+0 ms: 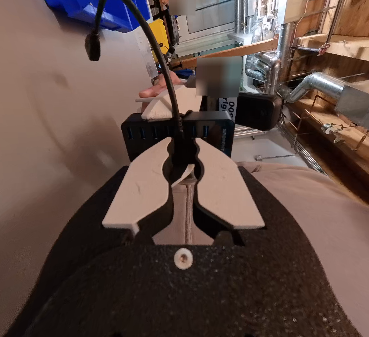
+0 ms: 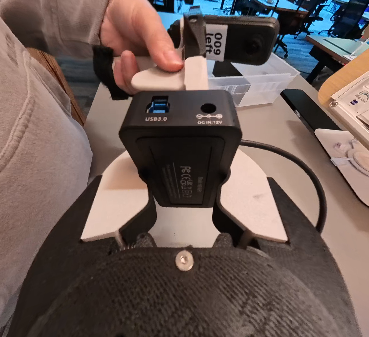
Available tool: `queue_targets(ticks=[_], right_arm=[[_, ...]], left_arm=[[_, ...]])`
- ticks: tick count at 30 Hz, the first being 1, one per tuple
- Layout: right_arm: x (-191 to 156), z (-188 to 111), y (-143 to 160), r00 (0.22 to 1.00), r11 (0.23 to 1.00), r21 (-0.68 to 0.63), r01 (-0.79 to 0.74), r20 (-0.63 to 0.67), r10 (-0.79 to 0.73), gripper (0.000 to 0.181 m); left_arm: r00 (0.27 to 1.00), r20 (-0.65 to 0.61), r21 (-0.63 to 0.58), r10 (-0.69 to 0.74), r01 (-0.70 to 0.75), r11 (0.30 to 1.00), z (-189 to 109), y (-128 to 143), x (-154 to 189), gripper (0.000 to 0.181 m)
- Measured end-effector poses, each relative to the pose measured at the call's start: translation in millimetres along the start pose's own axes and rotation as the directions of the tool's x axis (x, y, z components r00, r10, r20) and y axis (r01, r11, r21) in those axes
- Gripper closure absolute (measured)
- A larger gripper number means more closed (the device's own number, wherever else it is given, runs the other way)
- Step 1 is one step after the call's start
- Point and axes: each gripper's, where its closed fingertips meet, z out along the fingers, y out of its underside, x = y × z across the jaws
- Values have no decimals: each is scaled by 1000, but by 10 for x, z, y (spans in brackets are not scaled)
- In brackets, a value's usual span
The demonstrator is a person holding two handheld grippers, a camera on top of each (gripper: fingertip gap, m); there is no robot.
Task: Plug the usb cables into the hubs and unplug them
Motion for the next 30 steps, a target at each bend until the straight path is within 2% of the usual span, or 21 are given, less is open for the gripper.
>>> queue_targets(ticks=[2, 8, 14, 18, 22, 26, 30], right_arm=[[-5, 2, -9, 1000, 1000, 7, -6, -2, 6, 110], [-16, 24, 28, 1000, 1000, -28, 2, 15, -2, 110], [19, 46, 7, 999, 999, -2, -42, -22, 42, 110], [31, 69, 88, 994, 994, -11, -105, -34, 105, 110], [96, 94, 87, 989, 991, 7, -132, -64, 132, 110], [117, 82, 65, 993, 996, 11, -86, -74, 87, 110], [98, 77, 0, 996, 997, 53, -61, -61, 64, 110]], left_arm=[[999, 32, 0, 31, -31, 1000, -11, -5, -34, 173], [999, 29, 12, 18, -19, 1000, -30, -43, -64, 174], [989, 78, 32, 123, -125, 992, -39, -78, -75, 173], [988, 133, 98, 83, -96, 991, -19, -84, -167, 173], [992, 124, 192, 35, -58, 980, -28, -154, -167, 173], [990, 131, 215, 46, -73, 974, -26, -164, -140, 173], [992, 104, 174, 72, -90, 981, -46, -142, -91, 173]])
